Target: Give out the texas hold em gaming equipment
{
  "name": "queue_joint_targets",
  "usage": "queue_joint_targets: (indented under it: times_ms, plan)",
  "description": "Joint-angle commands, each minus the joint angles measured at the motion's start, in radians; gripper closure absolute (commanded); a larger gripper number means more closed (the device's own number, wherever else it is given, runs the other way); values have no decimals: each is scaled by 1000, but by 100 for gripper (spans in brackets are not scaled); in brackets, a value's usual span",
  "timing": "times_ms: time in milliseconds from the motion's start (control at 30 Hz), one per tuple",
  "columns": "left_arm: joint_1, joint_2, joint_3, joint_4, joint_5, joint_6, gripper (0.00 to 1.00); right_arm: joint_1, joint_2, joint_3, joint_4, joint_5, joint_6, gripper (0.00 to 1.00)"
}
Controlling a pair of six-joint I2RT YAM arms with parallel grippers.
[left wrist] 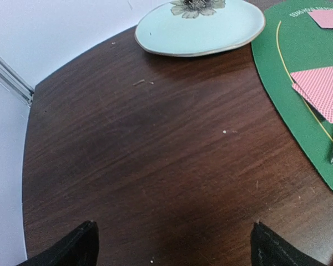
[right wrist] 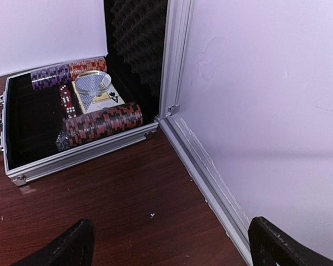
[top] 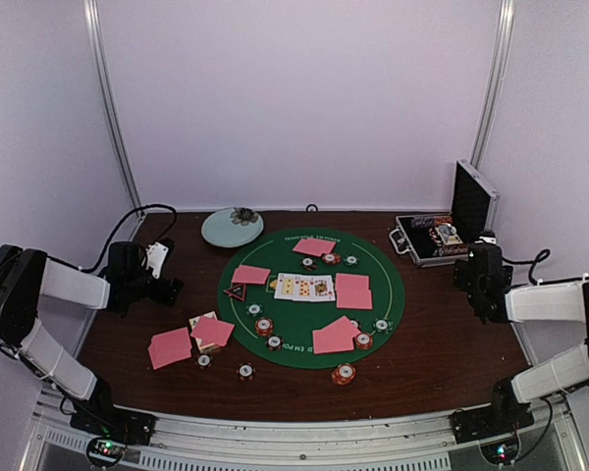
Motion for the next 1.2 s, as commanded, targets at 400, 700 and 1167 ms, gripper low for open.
queue_joint_targets:
  times_ms: [400,700,1167]
  plan:
    - [30,-24,-178,456,-141,-99,3,-62,166,-150,718,-37,-105,1]
    - [40,62,-254,670,-149,-113,2,-79,242,-138,756,-295,-199,1]
    - [100,54,-185,534,-73,-165,3,-113,285,-91,721,-322,-178,0]
